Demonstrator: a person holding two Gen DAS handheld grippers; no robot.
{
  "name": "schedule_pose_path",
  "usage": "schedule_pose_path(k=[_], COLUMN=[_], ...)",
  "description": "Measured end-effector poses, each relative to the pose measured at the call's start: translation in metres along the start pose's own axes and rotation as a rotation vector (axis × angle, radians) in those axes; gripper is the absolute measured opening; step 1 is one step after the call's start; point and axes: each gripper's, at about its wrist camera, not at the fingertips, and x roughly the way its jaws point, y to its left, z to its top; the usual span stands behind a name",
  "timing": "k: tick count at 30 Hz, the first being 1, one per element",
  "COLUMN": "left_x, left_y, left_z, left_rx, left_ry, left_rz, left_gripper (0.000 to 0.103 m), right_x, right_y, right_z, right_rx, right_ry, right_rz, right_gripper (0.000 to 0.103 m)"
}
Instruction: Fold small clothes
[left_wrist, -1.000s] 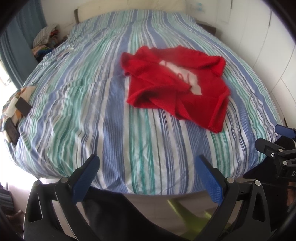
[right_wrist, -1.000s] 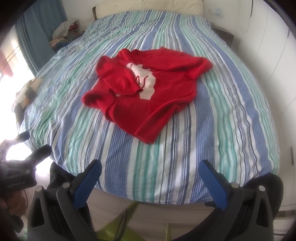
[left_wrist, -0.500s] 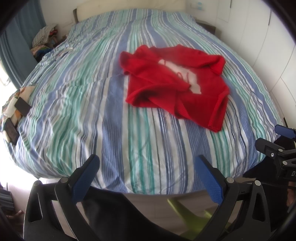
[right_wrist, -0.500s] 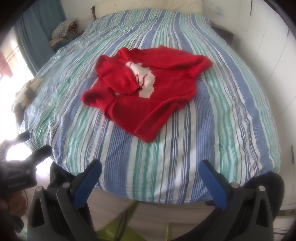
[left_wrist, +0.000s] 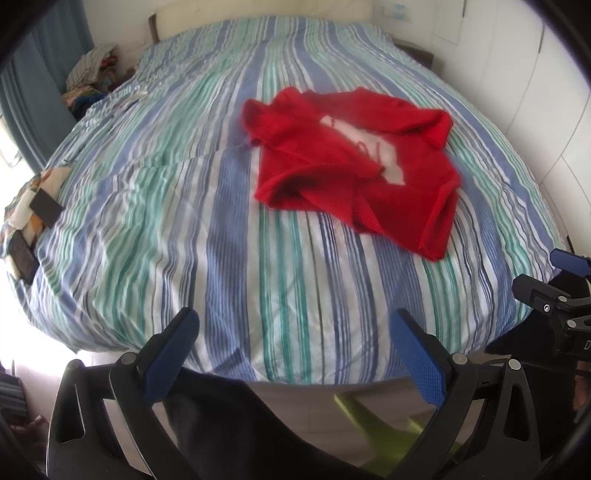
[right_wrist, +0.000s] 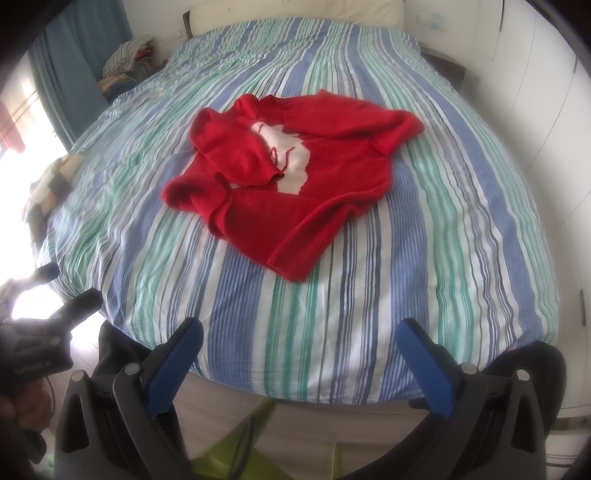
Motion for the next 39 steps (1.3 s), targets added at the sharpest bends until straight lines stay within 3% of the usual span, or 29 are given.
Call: schedule_pose_path(k=[12, 19, 21, 26, 28, 29, 30, 31, 32, 35, 39], left_x=[-0.002, 0.013, 0.014, 0.010, 0.010, 0.010, 0.010, 0.008, 0.006, 0.011, 0.040], left_y=[0.012, 0.029, 0.031, 0.030, 0.029, 0.030, 0.031, 0.033, 0.036, 0.047, 0.053], left_z=[-0.004, -0.009, -0.009, -0.007, -0.007, -0.007, -0.008, -0.009, -0.011, -0.019, -0.027], left_rx=[-0.026, -0.071, -0.076, -0.077, -0.083, -0.088, -0.094, -0.098, -0.101, -0.114, -0.140], left_ry=[-0.013, 0.035, 0.041, 0.036, 0.040, 0.047, 0.054, 0.055, 0.050, 0.059, 0.146], left_rz=[0.007, 0.037, 0.044, 0.066, 0.068, 0.070, 0.071, 0.075, 0.082, 0.113, 0.092], left_gripper=[0.103, 0.103, 0.102, 0.102, 0.102, 0.102, 0.102, 0.102, 0.102, 0.102, 0.102], right_x=[0.004, 0.025, 0.047, 0.112, 0.132, 0.143, 0.153, 0.160, 0.162, 0.139, 0.115], right_y=[-0.003, -0.046, -0.058, -0.063, -0.052, -0.047, -0.043, -0.040, -0.043, -0.066, -0.111], right_z=[-0.001, 0.005, 0.007, 0.019, 0.029, 0.035, 0.039, 0.041, 0.039, 0.023, -0.019], right_rx=[0.005, 0.118, 0.162, 0.396, 0.412, 0.403, 0.382, 0.361, 0.371, 0.408, 0.435], right_ry=[0.003, -0.056, -0.036, 0.064, 0.049, 0.044, 0.053, 0.072, 0.087, 0.096, 0.124], right_rz=[-0.008, -0.039, 0.019, 0.284, 0.284, 0.262, 0.229, 0.191, 0.191, 0.258, 0.176], right_gripper=[0.103, 0.103, 0.103, 0.103, 0.100, 0.095, 0.064, 0.024, 0.015, 0.015, 0.008])
